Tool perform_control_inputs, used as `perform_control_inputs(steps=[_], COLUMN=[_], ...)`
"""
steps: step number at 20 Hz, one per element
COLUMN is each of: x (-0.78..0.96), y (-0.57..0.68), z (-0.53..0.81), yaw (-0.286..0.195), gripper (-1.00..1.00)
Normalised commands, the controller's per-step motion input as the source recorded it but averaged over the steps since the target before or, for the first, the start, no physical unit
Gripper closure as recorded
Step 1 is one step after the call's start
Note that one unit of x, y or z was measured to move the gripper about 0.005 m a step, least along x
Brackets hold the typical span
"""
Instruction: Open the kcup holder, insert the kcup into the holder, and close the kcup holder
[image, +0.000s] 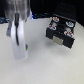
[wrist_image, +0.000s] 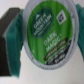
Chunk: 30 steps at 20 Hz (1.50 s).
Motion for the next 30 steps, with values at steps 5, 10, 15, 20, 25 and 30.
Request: perform_control_inputs(steps=[5,10,15,20,25,30], x=[0.19,0.24,0.29,0.12,0.22,0.13], y=[0.54,0.61,0.61,0.63,0.66,0.67], z=[0.7,0.7,0.73,0.59,0.5,0.29], yaw=[0.016,0.026,0.029,0.029,0.014,0.022], gripper=[1.0,1.0,1.0,1.0,1.0,1.0])
